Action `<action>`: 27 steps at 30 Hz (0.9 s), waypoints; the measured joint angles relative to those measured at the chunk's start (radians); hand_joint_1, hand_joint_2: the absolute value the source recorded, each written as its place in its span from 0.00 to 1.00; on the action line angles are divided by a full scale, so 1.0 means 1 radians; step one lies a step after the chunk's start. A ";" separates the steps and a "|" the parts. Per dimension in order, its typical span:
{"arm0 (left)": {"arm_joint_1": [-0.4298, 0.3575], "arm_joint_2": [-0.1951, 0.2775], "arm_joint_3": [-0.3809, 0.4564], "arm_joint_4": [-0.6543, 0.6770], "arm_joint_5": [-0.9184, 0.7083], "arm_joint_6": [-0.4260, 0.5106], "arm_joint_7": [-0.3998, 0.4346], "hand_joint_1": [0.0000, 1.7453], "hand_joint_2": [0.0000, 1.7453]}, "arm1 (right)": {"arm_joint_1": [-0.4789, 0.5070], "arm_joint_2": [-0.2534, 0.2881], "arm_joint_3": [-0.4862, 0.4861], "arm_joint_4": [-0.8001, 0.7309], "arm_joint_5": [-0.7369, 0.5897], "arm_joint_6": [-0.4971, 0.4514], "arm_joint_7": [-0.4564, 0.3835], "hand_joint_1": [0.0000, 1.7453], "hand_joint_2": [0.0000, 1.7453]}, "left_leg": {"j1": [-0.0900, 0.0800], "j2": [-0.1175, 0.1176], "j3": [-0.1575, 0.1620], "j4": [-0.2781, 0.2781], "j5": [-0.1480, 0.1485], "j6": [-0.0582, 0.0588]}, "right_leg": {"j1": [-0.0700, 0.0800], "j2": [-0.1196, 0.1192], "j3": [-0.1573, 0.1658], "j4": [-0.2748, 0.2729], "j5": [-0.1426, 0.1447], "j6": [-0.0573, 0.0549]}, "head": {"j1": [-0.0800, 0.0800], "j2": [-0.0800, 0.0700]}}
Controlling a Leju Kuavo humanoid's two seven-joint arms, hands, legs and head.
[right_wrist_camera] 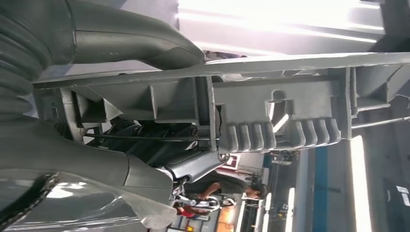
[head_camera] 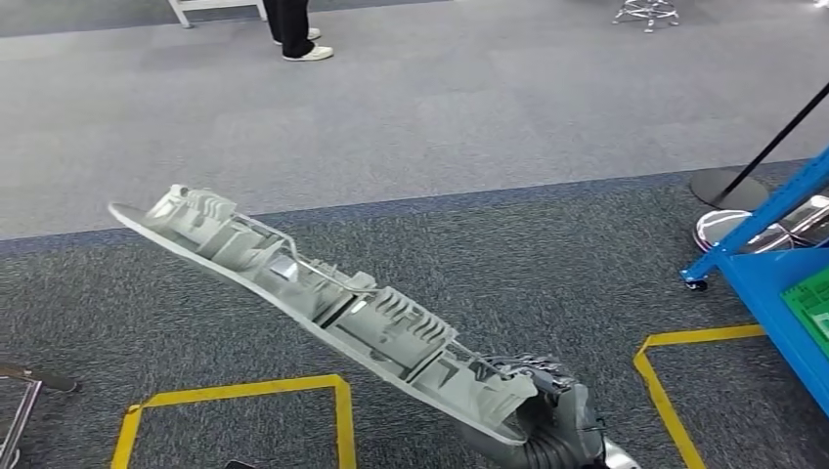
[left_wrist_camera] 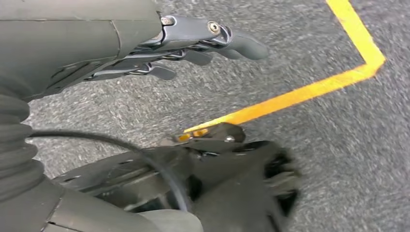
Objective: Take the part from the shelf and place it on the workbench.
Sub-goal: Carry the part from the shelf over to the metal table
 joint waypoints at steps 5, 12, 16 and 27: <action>-0.003 0.001 0.002 0.000 -0.002 0.006 0.000 0.00 1.00 | 0.004 0.013 -0.042 0.001 0.000 0.018 0.000 1.00 1.00 | -0.022 0.041 0.050 -0.124 0.028 0.030 | 0.006 -0.049 0.008 -0.003 -0.010 0.024 | 0.001 0.000; -0.007 0.001 0.007 0.000 -0.006 0.012 0.000 0.00 1.00 | 0.013 0.018 -0.072 0.013 0.003 0.047 0.000 1.00 1.00 | -0.015 -0.057 0.057 -0.136 0.039 0.058 | 0.002 0.083 -0.136 0.276 -0.128 0.033 | 0.014 0.000; -0.005 -0.004 0.008 0.000 -0.016 0.015 -0.006 0.00 1.00 | 0.012 0.022 -0.085 0.024 0.003 0.055 0.000 1.00 1.00 | -0.015 -0.118 0.055 -0.122 0.035 0.052 | -0.004 0.130 -0.067 0.087 -0.006 0.028 | 0.014 0.000; -0.006 -0.026 0.007 0.000 -0.044 0.033 -0.006 0.00 1.00 | 0.014 0.046 -0.122 0.041 0.033 0.075 0.000 1.00 1.00 | 0.002 -0.042 -0.092 0.157 -0.084 -0.003 | -0.002 0.052 -0.017 0.009 0.005 -0.004 | 0.002 0.000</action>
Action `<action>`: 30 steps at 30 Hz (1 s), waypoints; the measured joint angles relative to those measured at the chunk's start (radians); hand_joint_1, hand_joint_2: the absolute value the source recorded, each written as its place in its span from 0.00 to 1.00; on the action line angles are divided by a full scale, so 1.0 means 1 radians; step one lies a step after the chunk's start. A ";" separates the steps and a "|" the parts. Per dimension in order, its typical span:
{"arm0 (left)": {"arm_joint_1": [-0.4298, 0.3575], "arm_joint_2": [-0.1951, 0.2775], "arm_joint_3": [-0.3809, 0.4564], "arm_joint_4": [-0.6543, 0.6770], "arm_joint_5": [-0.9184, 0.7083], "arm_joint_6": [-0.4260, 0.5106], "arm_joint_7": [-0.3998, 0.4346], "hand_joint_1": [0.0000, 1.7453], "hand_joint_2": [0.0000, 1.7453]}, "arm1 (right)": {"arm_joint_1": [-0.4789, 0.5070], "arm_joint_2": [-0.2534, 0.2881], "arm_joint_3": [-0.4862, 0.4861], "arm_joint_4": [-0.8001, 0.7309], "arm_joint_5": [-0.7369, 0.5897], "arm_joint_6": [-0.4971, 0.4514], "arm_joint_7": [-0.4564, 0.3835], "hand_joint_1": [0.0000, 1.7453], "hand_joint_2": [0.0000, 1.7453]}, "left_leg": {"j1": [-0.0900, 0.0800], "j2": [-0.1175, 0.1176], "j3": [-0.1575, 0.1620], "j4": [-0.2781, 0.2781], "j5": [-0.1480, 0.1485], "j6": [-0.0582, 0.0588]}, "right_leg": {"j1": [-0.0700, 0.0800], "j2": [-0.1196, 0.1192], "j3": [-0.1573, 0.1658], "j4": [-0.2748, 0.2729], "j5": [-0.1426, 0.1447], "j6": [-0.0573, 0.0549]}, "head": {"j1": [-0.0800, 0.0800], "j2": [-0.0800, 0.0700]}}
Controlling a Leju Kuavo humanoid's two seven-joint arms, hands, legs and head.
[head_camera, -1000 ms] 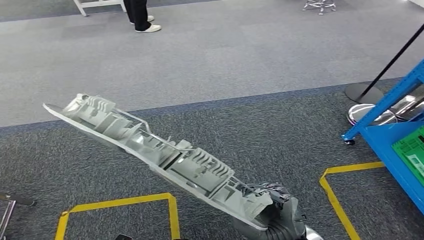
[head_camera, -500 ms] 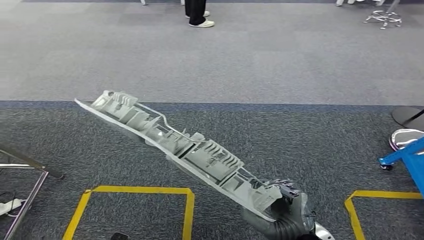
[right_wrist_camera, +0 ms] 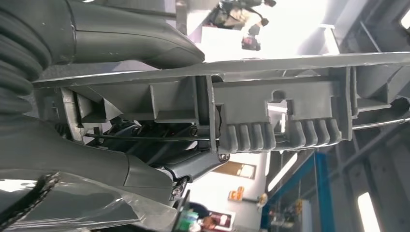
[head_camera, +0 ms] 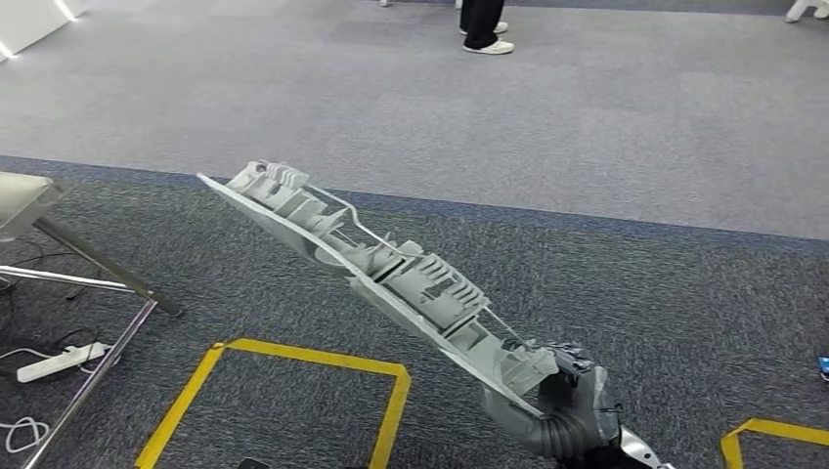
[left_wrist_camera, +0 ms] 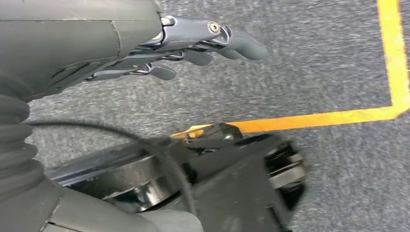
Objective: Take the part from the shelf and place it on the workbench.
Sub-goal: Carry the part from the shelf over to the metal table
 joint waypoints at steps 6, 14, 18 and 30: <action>-0.008 -0.004 0.000 0.000 -0.009 0.004 0.003 0.00 1.00 | -0.003 0.022 -0.018 0.013 0.025 0.012 0.000 1.00 1.00 | -0.012 0.083 0.123 -0.251 0.118 0.016 | 0.006 -0.069 0.019 0.001 -0.018 0.019 | 0.001 0.000; -0.017 -0.007 -0.001 0.000 -0.025 0.006 0.006 0.00 1.00 | -0.004 0.036 -0.041 0.018 0.053 0.021 -0.001 1.00 1.00 | -0.012 -0.001 0.134 -0.277 0.120 0.058 | 0.001 0.023 -0.090 0.230 -0.136 0.045 | 0.015 0.000; -0.016 -0.010 -0.001 0.000 -0.029 0.006 0.006 0.00 1.00 | -0.002 0.036 -0.049 0.026 0.058 0.021 0.000 1.00 1.00 | -0.015 -0.060 0.139 -0.274 0.119 0.058 | 0.001 0.046 -0.102 0.186 -0.049 0.039 | 0.016 0.000; -0.022 -0.011 -0.002 0.000 -0.052 0.009 0.006 0.00 1.00 | -0.006 0.048 -0.060 0.026 0.078 0.021 0.000 1.00 1.00 | 0.000 -0.002 -0.001 -0.014 0.005 -0.004 | -0.002 0.007 0.013 -0.011 -0.004 0.005 | 0.004 0.000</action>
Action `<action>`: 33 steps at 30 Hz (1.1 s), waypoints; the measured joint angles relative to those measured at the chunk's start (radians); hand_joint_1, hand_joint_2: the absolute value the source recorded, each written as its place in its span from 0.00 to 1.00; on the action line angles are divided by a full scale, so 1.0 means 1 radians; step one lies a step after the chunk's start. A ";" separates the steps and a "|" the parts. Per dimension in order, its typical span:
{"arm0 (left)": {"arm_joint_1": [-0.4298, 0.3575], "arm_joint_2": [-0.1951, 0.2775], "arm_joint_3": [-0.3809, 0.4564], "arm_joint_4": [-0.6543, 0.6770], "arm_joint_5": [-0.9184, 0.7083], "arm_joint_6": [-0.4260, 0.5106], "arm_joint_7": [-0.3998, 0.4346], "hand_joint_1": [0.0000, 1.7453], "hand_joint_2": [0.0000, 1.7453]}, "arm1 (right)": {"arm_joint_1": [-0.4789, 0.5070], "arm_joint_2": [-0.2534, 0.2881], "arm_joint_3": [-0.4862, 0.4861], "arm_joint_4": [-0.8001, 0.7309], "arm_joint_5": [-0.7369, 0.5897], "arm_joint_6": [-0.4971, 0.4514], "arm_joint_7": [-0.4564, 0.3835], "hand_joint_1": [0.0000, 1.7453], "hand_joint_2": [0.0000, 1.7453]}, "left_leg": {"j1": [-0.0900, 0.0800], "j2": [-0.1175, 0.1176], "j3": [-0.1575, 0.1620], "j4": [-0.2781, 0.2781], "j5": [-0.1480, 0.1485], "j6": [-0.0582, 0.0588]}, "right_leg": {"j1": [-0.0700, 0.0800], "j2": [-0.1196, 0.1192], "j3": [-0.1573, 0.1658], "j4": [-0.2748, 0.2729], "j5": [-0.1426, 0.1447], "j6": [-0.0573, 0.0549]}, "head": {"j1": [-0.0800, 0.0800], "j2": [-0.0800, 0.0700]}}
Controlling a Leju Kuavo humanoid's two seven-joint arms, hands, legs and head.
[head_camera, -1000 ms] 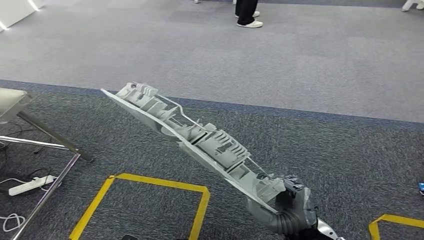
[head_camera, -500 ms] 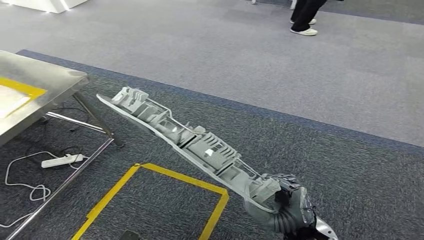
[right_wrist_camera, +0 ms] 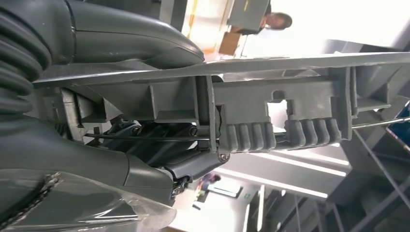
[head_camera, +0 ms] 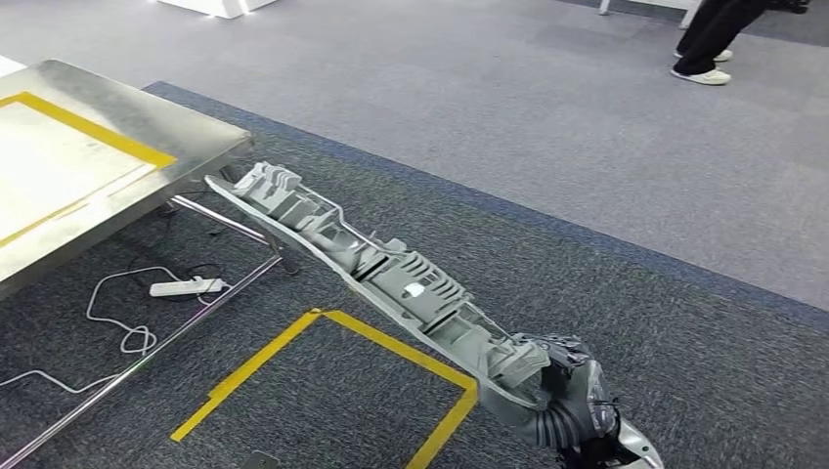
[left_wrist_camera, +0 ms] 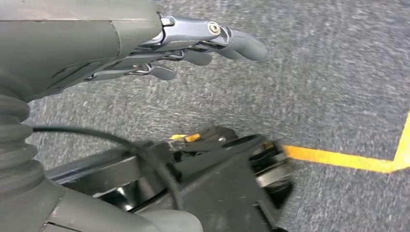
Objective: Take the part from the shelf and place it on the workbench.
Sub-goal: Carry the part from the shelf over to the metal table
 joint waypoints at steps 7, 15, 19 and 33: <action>0.002 0.000 0.000 0.000 -0.001 0.003 0.000 0.00 1.00 | 0.001 0.005 -0.003 0.000 0.012 -0.005 0.000 1.00 1.00 | -0.010 0.094 0.107 -0.231 0.112 0.023 | 0.008 -0.085 0.045 0.000 -0.046 0.033 | 0.000 0.000; -0.005 0.000 0.000 0.000 -0.002 0.006 0.000 0.00 1.00 | -0.001 0.006 -0.003 0.000 0.019 -0.008 -0.001 1.00 1.00 | -0.004 -0.010 0.157 -0.250 0.078 0.069 | -0.002 0.018 -0.102 0.261 -0.147 0.057 | 0.012 0.000; 0.002 -0.001 0.000 0.000 -0.003 0.006 0.001 0.00 1.00 | 0.003 0.005 -0.003 0.001 0.029 -0.012 0.000 1.00 1.00 | -0.003 -0.071 0.198 -0.250 0.046 0.065 | -0.002 0.039 -0.150 0.181 -0.055 0.054 | 0.012 0.000; 0.004 -0.001 0.000 0.000 -0.014 0.004 0.004 0.00 1.00 | 0.006 0.008 -0.002 0.002 0.045 -0.040 0.000 1.00 1.00 | -0.004 0.011 0.039 -0.030 -0.043 0.016 | 0.003 -0.026 0.006 0.021 -0.025 0.005 | 0.008 0.000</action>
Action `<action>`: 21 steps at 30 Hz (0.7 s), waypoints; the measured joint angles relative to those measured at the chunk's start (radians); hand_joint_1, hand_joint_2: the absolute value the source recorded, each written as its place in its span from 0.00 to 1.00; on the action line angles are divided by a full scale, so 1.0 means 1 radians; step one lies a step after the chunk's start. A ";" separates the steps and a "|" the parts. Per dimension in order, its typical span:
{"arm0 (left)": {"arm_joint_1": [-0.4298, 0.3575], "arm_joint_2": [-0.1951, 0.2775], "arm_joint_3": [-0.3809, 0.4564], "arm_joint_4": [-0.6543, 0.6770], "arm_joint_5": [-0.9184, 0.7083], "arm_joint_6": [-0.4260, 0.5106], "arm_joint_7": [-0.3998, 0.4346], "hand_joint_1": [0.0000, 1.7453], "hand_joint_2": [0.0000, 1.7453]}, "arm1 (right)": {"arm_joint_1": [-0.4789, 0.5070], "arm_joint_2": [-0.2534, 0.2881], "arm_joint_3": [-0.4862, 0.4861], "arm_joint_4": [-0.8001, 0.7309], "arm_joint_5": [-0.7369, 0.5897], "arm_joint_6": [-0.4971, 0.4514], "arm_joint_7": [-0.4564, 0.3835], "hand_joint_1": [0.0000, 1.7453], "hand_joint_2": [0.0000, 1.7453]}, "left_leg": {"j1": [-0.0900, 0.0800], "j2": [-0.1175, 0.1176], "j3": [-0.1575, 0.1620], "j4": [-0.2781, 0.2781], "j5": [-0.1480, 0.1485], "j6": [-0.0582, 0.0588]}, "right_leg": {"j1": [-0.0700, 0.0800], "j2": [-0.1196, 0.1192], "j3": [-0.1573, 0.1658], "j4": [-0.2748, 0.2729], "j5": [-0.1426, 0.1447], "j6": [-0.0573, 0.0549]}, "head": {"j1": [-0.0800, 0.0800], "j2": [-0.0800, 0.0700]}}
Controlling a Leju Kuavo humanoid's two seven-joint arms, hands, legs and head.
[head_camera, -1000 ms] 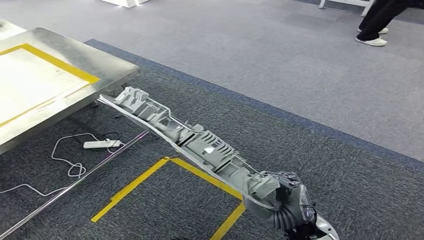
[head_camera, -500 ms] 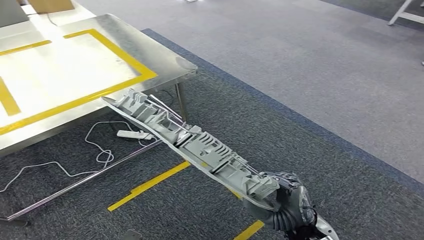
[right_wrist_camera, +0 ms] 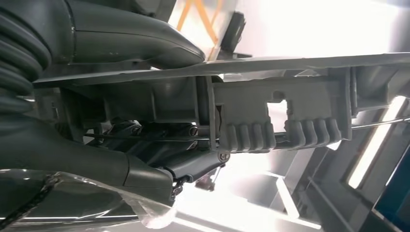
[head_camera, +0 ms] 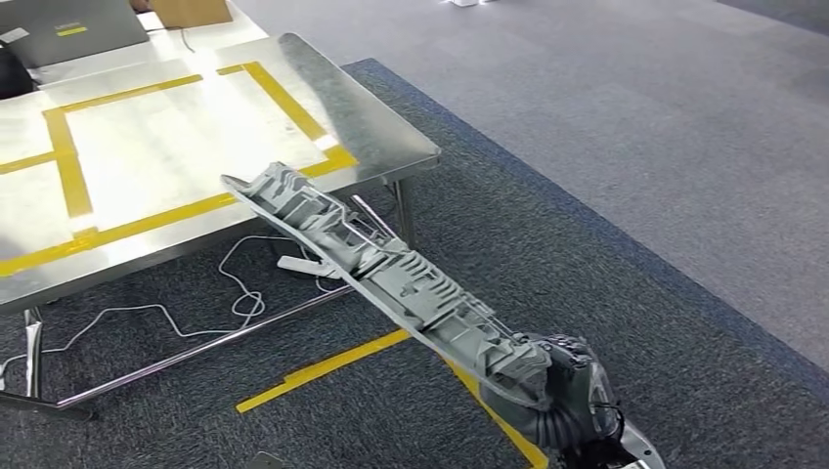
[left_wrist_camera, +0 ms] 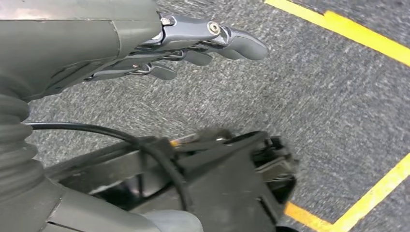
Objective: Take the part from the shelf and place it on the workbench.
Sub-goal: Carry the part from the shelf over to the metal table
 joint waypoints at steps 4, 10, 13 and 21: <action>0.002 0.002 0.000 0.000 -0.006 -0.001 0.000 0.00 1.00 | 0.002 0.000 0.005 0.000 0.004 -0.004 -0.001 1.00 1.00 | -0.022 0.074 0.020 -0.168 0.158 0.034 | 0.009 -0.046 0.051 -0.004 -0.053 0.013 | 0.002 0.000; -0.004 0.001 0.001 0.000 -0.007 -0.001 -0.001 0.00 1.00 | -0.003 0.000 0.007 -0.006 0.005 -0.005 -0.001 1.00 1.00 | -0.007 0.007 0.075 -0.205 0.147 0.057 | 0.007 0.002 0.020 0.117 -0.067 0.042 | 0.006 0.000; -0.008 0.000 0.001 0.000 -0.008 -0.001 -0.002 0.00 1.00 | -0.001 0.000 0.006 -0.007 0.005 -0.006 -0.001 1.00 1.00 | -0.002 -0.037 0.098 -0.209 0.128 0.061 | 0.007 0.046 -0.114 0.259 -0.154 0.045 | 0.008 0.000; -0.003 0.000 0.001 0.000 -0.012 -0.001 0.002 0.00 1.00 | 0.003 0.000 0.007 -0.006 0.006 -0.006 -0.001 1.00 1.00 | 0.001 -0.145 0.173 -0.204 0.052 0.031 | 0.001 0.112 -0.137 0.030 0.078 0.026 | 0.013 0.000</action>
